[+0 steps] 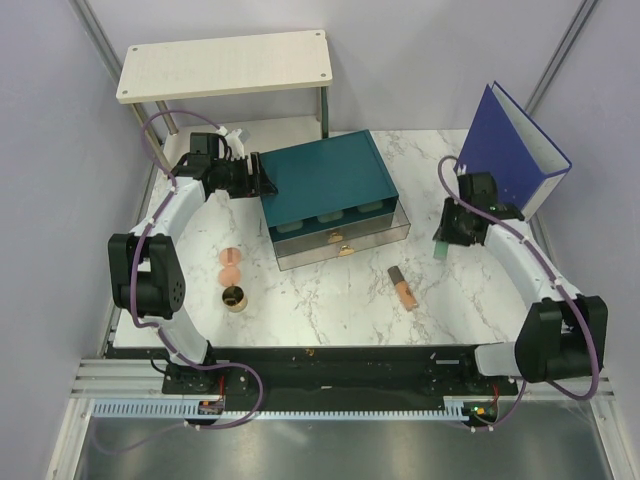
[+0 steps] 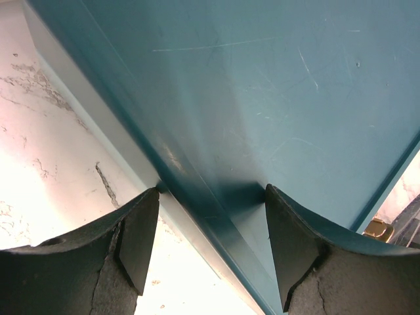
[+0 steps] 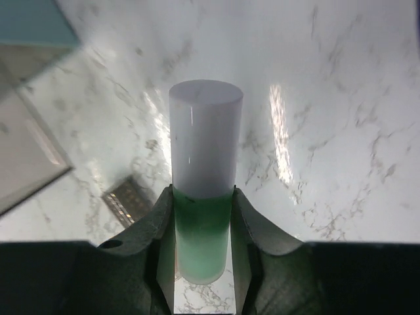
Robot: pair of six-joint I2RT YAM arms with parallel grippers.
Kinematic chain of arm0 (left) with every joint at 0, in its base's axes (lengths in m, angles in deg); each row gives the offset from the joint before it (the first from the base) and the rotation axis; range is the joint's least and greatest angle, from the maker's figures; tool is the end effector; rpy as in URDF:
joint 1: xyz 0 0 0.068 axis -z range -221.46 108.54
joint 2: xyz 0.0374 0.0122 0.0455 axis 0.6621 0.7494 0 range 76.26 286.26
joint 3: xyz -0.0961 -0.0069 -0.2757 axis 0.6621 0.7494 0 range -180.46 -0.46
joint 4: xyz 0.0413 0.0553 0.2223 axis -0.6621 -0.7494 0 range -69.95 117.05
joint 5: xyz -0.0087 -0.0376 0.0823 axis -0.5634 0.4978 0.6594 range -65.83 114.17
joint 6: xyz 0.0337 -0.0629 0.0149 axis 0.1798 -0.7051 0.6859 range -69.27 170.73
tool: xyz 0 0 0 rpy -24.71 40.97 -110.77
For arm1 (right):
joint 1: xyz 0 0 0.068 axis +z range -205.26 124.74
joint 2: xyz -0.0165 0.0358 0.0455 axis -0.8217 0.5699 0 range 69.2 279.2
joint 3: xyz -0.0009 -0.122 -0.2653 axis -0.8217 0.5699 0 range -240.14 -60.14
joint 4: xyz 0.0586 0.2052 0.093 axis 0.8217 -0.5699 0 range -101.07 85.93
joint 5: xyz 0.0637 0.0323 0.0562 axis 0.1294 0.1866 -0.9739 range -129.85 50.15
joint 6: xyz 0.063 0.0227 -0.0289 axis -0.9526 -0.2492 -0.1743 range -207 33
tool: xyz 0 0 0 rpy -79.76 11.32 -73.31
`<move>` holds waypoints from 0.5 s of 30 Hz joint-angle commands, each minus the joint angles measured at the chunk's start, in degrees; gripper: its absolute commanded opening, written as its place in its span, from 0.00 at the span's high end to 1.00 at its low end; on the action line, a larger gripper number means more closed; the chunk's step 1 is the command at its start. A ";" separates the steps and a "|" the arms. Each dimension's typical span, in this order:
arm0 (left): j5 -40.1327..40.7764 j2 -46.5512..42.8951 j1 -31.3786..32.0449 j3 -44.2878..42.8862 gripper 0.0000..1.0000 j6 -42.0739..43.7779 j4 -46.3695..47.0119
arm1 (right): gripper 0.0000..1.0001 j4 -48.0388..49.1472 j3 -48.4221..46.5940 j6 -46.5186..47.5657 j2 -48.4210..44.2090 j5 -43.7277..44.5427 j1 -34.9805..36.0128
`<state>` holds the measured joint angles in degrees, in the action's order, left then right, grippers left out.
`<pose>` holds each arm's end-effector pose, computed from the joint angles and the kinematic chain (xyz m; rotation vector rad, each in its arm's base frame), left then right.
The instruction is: Organize the makeup
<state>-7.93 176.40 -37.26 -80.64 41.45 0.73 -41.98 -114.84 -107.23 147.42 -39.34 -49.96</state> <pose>0.3749 -0.0599 0.2856 0.1659 2.3480 -0.7783 0.2456 0.0223 0.2427 0.3474 2.6273 0.1376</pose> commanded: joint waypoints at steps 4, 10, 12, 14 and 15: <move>2.57 1.11 0.36 2.05 0.28 4.00 -2.59 | 1.00 -2.87 -17.62 8.88 -3.77 -1.90 0.06; 2.04 0.94 0.36 2.05 0.27 4.53 -2.50 | 1.00 -0.07 -23.61 13.88 -2.02 -9.81 0.15; 1.78 0.76 0.36 2.22 0.26 4.71 -2.50 | 1.00 0.12 -25.01 18.28 -1.31 -15.36 1.11; 1.69 0.76 0.28 2.22 0.26 4.80 -2.59 | 1.00 0.38 -26.42 23.03 -0.43 -16.94 3.47; 1.51 0.76 0.36 2.22 0.26 4.80 -2.59 | 1.00 0.38 -27.12 23.65 -0.17 -16.95 4.36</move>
<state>-8.04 176.37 -37.26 -80.44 42.02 1.10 -43.29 -137.70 -92.04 146.02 -49.57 -48.82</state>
